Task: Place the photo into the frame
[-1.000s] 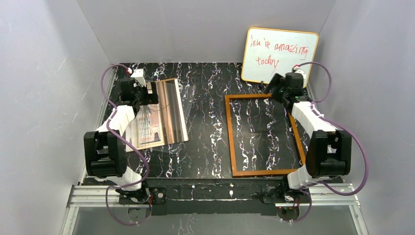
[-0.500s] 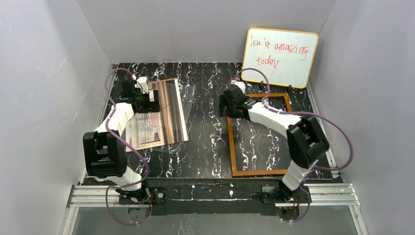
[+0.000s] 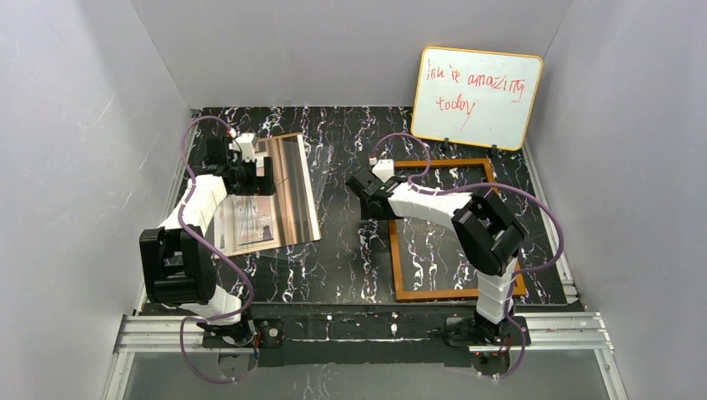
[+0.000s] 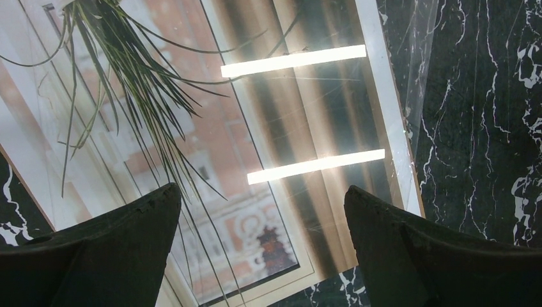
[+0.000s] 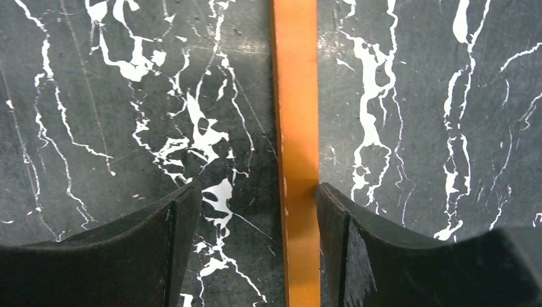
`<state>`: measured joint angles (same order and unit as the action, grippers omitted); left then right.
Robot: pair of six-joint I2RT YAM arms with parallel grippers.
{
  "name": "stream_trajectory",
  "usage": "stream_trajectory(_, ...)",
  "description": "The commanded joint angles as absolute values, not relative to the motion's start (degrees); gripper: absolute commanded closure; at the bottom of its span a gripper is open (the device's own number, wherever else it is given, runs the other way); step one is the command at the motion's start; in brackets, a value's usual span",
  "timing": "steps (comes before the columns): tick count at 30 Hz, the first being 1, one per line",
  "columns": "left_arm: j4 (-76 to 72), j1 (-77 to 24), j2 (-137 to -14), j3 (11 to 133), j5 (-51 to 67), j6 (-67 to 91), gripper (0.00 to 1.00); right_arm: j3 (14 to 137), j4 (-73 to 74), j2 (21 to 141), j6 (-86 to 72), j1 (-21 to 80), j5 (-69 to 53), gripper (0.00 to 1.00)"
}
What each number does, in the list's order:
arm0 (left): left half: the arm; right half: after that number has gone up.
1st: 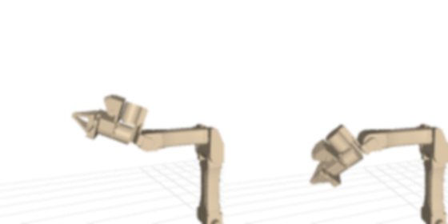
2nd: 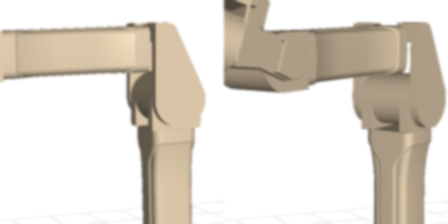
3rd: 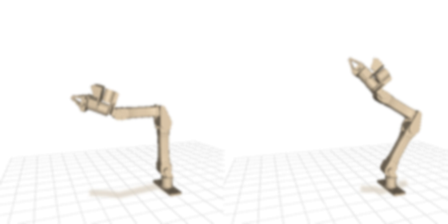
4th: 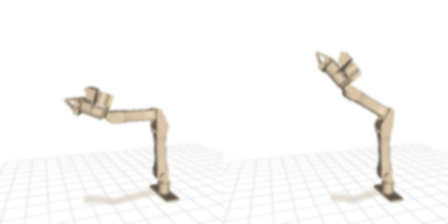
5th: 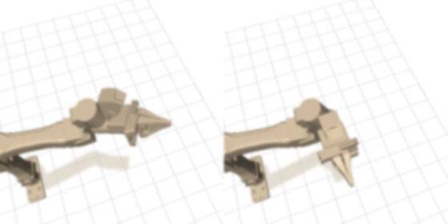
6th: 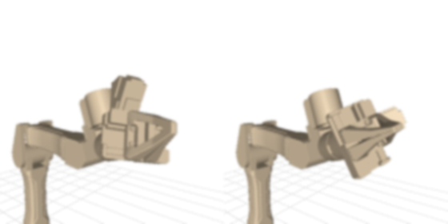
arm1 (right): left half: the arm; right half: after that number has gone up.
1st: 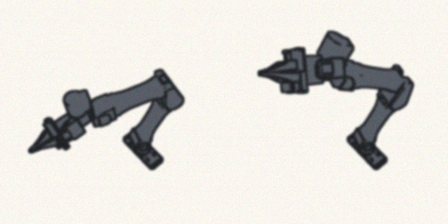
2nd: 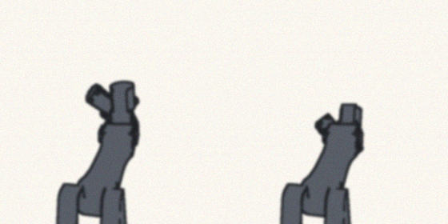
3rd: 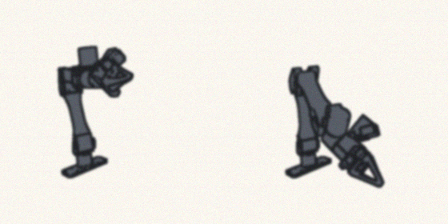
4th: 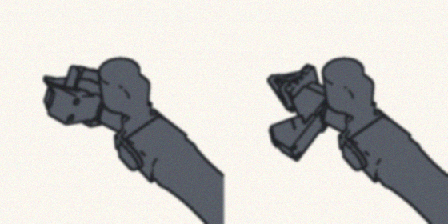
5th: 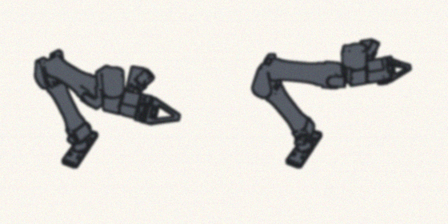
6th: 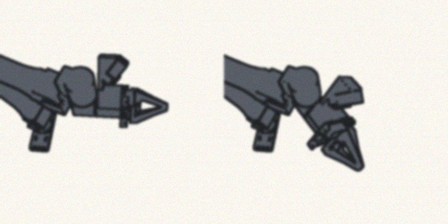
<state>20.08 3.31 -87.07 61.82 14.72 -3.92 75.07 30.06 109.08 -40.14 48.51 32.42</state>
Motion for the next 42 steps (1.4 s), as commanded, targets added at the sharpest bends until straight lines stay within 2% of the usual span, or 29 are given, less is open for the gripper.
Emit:
stream_trajectory(1, 23.5, 3.69, -84.51, 63.44, 17.26, -5.7, 0.02, 72.15, 33.0, 105.73, -44.52, 49.31, 35.64, 0.27)
stream_trajectory(12, 25.18, 3.39, -84.02, 63.68, 19.34, -5.63, 0.02, 63.64, 32.36, 101.87, -47.86, 49.92, 33.58, 0.36)
stream_trajectory(19, 26.55, 2.36, -84.12, 64.07, 19.25, -5.58, 0.02, 64.91, 31.02, 103.2, -48.74, 50.58, 29.8, 0.63)
stream_trajectory(23, 26.85, 2.13, -83.94, 63.47, 20.08, -5.57, 0.02, 70.36, 32.27, 103.45, -49.74, 51.25, 27.92, 0.78)
stream_trajectory(27, 27.53, 1.88, -83.48, 63.87, 21.35, -5.45, 0.02, 77.59, 34.38, 103.17, -50.5, 52.08, 26.28, 0.88)
stream_trajectory(32, 28.41, 1.88, -82.3, 65.19, 24.5, -6.44, 0.02, 87.32, 34.12, 102.17, -49.31, 52.58, 20.39, 0.93)
stream_trajectory(42, 31.33, 1.89, -83.66, 72.34, 28.34, -0.49, 0.02, 104.23, 29.35, 100.15, -50.84, 52.56, 5.68, 0.94)
